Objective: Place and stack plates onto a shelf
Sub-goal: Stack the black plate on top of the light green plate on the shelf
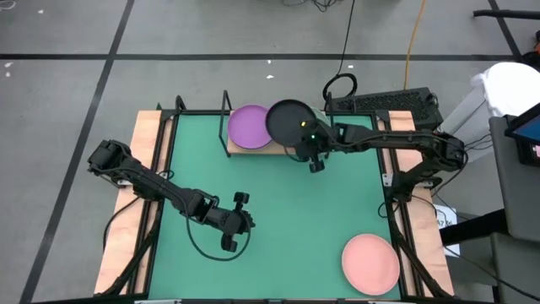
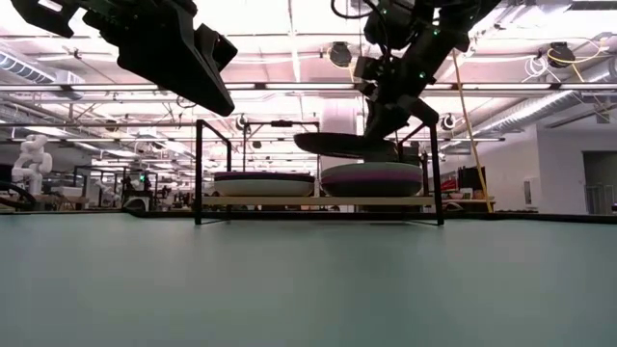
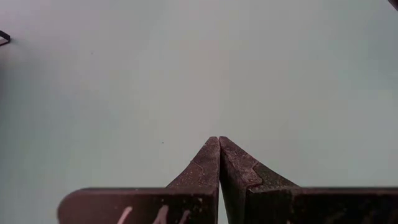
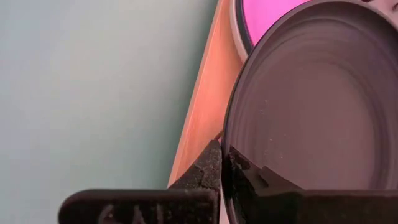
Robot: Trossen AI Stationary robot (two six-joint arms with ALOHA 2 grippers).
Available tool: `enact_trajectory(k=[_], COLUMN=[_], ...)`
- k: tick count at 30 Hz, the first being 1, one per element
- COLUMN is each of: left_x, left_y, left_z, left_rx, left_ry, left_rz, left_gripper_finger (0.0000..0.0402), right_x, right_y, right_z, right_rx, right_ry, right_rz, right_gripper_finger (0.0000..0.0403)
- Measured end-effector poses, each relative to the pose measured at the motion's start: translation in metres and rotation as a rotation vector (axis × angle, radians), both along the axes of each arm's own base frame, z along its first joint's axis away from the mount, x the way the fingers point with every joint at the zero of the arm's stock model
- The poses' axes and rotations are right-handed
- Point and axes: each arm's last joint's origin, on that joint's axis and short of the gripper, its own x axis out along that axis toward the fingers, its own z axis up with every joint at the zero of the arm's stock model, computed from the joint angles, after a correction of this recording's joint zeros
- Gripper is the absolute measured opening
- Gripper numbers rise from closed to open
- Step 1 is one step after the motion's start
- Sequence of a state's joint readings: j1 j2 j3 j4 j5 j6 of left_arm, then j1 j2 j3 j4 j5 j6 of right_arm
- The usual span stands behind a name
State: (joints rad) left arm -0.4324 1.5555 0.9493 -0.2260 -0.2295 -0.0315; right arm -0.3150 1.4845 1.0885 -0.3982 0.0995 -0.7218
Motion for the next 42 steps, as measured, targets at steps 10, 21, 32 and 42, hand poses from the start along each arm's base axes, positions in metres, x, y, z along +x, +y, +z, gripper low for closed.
enact_trajectory(k=[10,21,32,42], left_x=[0.000,0.001,0.001,0.001], left_y=[0.000,-0.001,-0.001,-0.001], left_z=[0.000,0.001,0.001,0.001], left_rx=[-0.003,-0.011,-0.011,-0.013], left_ry=[0.000,-0.019,-0.019,-0.019], left_rz=[0.003,0.002,0.002,0.004], left_gripper_finger=[0.0003,0.0003,0.0003,0.0003], right_x=[-0.009,-0.013,-0.016,-0.016], right_y=[-0.012,-0.016,-0.014,-0.014], right_z=[-0.004,-0.006,-0.008,-0.013], right_rx=[0.083,0.116,0.137,0.152], right_ry=[0.027,0.046,0.077,0.071], right_rz=[-0.094,-0.146,-0.166,-0.190], right_gripper_finger=[0.0000,0.0000,0.0000,0.0000])
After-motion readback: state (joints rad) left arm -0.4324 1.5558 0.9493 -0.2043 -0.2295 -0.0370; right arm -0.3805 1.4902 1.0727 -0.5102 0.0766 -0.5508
